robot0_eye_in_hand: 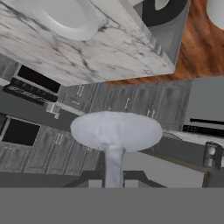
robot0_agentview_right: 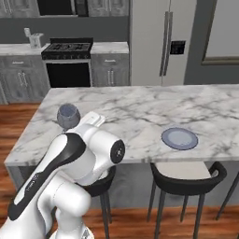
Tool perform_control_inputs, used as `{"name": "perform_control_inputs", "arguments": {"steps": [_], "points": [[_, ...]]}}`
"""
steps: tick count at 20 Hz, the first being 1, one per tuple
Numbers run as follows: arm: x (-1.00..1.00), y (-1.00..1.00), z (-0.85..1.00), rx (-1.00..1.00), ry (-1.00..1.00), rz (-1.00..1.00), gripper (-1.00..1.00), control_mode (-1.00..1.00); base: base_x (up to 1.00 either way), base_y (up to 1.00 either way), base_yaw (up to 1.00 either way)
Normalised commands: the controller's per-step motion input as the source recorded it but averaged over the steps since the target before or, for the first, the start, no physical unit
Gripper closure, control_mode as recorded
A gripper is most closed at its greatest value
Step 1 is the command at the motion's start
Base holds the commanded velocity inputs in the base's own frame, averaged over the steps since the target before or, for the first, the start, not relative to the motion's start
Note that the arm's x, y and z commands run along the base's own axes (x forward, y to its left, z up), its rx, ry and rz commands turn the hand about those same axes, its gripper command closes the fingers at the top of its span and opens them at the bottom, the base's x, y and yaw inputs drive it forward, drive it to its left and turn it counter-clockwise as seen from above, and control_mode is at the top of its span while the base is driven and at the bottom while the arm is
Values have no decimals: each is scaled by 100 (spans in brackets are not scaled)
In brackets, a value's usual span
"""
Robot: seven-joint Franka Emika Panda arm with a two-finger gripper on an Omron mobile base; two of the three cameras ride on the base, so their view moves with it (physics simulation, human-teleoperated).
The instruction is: Retrieve the wine glasses from the counter and place one next to each plate.
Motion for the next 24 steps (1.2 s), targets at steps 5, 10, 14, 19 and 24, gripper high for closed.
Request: {"name": "perform_control_inputs", "arguments": {"steps": [5,10,14,19,24], "points": [[0,0,0,0,0,0,100,100,44,-55,32],[0,0,0,0,0,0,100,100,33,-35,29],[0,0,0,0,0,0,100,100,48,-31,22],[15,-6,-5,0,2,0,100,-100,43,-21,7],[65,-11,-26,-1,1,0,100,-100,0,0,0]]}}
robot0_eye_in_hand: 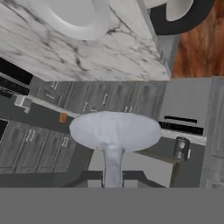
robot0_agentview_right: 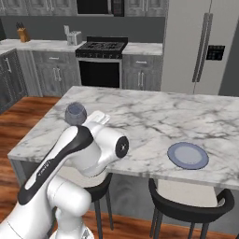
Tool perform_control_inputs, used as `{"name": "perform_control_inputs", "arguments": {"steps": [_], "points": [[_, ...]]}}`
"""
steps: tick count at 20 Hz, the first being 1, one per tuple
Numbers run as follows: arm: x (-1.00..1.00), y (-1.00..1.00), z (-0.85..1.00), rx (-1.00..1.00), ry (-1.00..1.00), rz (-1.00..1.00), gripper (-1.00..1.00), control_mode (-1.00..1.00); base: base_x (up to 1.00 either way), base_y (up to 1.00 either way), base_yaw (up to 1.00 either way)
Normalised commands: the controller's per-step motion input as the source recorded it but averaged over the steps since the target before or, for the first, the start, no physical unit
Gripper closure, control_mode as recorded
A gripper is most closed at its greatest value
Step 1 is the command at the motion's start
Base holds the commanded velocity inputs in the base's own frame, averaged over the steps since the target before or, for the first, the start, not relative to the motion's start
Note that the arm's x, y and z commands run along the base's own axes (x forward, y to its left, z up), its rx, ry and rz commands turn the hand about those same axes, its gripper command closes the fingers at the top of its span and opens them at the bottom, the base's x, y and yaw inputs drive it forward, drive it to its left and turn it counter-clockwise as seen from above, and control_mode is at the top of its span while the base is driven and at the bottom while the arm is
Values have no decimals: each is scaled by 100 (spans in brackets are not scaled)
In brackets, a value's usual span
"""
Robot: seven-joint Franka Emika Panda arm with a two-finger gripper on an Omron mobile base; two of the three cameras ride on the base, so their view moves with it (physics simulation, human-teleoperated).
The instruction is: Retrieve the wine glasses from the counter and place one next to each plate.
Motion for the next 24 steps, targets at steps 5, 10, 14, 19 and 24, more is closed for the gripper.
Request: {"name": "perform_control_inputs", "arguments": {"steps": [5,10,14,19,24], "points": [[34,-9,-36,-4,0,0,100,-100,0,0,0],[43,-2,-46,-14,0,-8,100,-100,0,0,0],[38,-4,-34,-14,0,-15,100,-100,0,0,0],[45,-15,-46,-8,8,-12,100,-100,0,0,0],[36,-37,-37,0,12,0,100,-100,0,0,0]]}}
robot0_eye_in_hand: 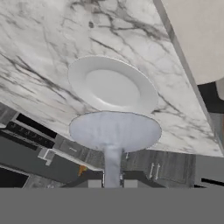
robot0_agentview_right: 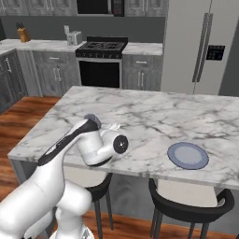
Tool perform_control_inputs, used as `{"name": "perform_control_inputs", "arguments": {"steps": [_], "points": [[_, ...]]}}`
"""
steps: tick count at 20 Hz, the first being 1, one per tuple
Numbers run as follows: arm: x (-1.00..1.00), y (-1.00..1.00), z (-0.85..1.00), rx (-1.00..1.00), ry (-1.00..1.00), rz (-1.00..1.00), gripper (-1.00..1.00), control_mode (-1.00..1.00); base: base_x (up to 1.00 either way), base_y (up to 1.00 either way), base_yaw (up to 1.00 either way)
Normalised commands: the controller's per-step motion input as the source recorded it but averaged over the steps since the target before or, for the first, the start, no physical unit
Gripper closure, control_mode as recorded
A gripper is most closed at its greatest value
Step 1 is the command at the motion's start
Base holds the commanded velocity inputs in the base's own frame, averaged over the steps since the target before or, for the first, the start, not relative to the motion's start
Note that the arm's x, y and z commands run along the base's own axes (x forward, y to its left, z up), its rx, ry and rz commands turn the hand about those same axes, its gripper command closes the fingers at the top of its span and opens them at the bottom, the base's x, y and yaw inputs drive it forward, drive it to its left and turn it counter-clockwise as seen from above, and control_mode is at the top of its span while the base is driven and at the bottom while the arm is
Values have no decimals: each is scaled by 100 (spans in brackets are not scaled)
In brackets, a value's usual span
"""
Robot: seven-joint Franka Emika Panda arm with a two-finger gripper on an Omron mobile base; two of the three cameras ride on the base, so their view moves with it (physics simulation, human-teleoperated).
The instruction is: Retrieve the wine glasses from the counter and place one next to each plate.
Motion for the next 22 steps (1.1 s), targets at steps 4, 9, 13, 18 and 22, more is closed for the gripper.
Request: {"name": "perform_control_inputs", "arguments": {"steps": [4,9,13,18,22], "points": [[27,-43,-25,0,9,2,100,-100,0,0,0],[15,-49,-29,0,4,8,100,-100,0,0,0],[23,-29,-30,0,6,12,100,-100,0,0,0],[24,-10,-21,0,5,16,100,-100,0,0,0],[30,0,-19,0,0,9,100,-100,0,0,0]]}}
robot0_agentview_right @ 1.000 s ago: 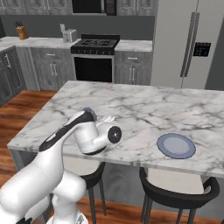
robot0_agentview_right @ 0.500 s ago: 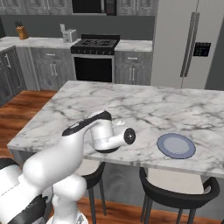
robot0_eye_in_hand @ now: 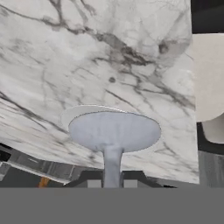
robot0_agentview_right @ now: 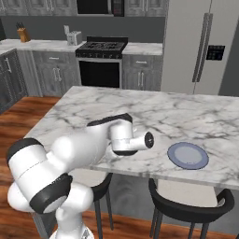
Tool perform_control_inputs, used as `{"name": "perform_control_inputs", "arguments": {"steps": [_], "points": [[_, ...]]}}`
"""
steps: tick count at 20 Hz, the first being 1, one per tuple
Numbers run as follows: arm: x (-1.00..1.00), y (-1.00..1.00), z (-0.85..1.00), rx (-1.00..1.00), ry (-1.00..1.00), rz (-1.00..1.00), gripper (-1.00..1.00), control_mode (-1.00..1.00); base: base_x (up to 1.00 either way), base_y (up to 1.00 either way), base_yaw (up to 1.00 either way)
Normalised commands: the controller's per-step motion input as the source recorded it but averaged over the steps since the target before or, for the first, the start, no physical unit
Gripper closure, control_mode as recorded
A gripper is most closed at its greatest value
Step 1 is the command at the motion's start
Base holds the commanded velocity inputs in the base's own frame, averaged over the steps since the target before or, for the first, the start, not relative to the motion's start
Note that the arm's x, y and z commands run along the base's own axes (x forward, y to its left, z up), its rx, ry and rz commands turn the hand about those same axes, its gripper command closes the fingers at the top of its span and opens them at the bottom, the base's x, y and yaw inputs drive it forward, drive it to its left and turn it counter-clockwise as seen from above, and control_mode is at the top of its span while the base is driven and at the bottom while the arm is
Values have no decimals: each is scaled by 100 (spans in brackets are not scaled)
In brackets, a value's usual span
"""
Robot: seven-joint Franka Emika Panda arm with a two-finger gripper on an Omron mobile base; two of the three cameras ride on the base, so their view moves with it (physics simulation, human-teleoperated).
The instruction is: Retrieve the wine glasses from the counter and place one next to each plate.
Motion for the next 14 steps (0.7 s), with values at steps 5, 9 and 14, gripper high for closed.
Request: {"name": "perform_control_inputs", "arguments": {"steps": [5,9,14], "points": [[38,0,-24,-3,4,3,100,-100,0,0,0],[32,0,-23,0,5,1,100,-100,0,0,0],[38,4,-25,0,4,0,100,-100,0,0,0]]}}
